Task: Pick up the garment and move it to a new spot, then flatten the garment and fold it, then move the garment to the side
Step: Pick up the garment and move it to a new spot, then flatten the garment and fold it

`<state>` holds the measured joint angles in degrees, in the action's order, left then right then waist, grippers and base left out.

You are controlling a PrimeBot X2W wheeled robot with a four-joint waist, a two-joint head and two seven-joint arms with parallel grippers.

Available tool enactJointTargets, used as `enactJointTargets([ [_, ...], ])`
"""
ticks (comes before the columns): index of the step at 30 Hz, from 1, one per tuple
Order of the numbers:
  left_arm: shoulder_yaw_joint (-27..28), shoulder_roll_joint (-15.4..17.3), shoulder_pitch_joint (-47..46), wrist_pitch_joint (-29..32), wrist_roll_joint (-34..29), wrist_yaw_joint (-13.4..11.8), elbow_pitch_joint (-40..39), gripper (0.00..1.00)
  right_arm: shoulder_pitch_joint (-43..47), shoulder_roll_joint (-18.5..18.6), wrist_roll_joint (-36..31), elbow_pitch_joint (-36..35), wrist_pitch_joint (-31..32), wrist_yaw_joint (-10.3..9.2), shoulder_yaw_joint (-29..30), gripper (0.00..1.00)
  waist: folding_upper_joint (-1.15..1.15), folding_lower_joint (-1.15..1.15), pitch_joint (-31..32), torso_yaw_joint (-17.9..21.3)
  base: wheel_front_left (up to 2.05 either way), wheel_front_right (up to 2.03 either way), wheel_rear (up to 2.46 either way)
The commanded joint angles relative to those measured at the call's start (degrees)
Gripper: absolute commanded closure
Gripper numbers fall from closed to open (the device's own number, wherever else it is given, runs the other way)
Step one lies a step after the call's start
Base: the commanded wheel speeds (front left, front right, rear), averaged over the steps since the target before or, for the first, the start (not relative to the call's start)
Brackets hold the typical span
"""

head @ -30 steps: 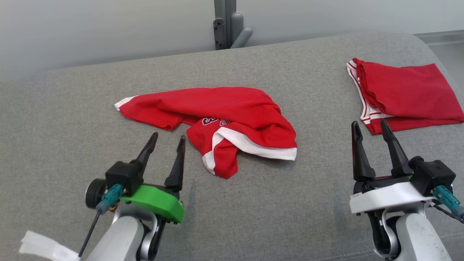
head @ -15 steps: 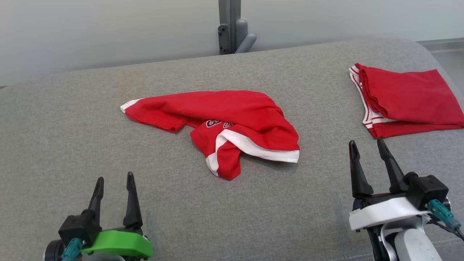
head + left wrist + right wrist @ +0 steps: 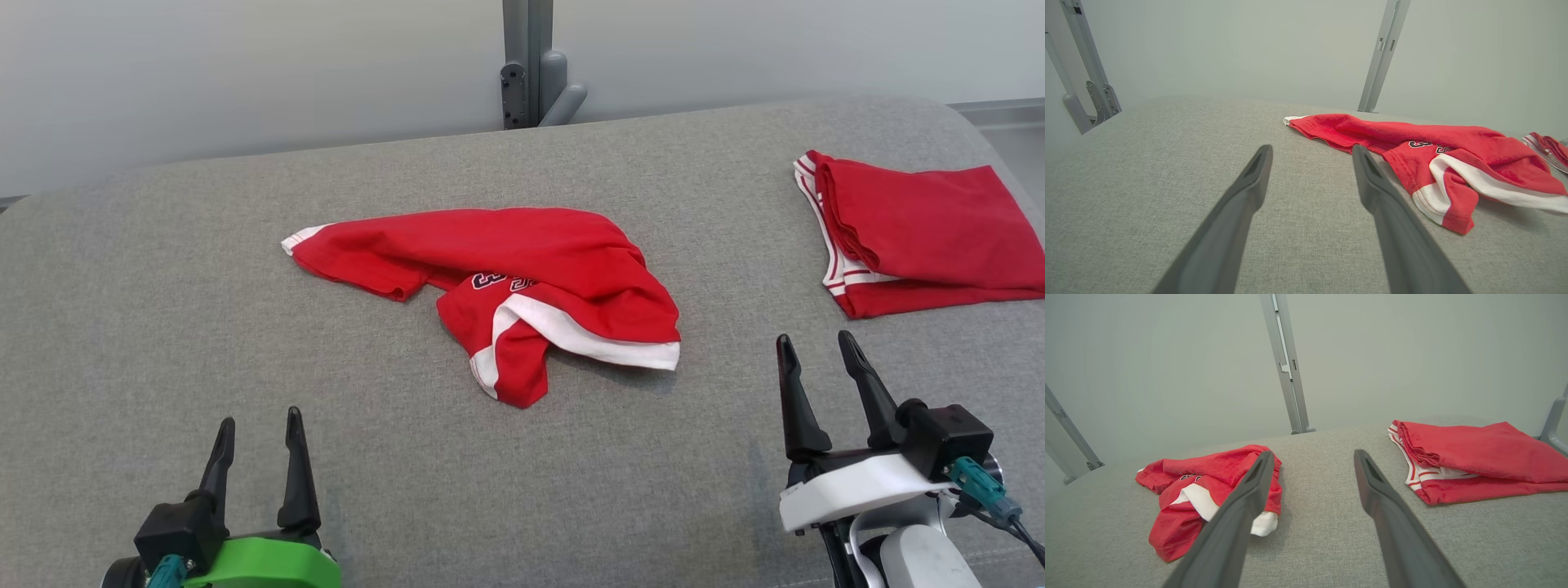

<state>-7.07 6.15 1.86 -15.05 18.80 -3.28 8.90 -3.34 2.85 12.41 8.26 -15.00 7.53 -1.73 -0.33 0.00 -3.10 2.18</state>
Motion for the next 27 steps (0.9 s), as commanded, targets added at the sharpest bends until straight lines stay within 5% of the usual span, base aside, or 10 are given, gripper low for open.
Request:
enactJointTargets([
  [1,0.6,-0.2,0.4,-0.1,-0.4,0.6,0.4,0.00,-0.3,0.1,0.1,0.3,-0.2,-0.09,0.0,0.00,0.33,0.00,-0.1,0.0,0.00,0.00,0.00],
  [14,1.4,-1.9,0.0,-0.1,-3.0,2.8,1.9,0.00,-0.4,0.1,-0.4,0.5,-0.2,-0.09,0.2,0.00,0.33,0.00,-0.3,0.1,0.00,0.00,0.00],
  [27,-6.3,-2.9,-10.1,0.5,-2.7,7.4,13.4,0.00,-2.0,0.1,-0.8,-0.3,-0.2,-0.09,-0.3,0.00,0.33,0.00,-2.8,2.0,0.00,0.00,0.00],
])
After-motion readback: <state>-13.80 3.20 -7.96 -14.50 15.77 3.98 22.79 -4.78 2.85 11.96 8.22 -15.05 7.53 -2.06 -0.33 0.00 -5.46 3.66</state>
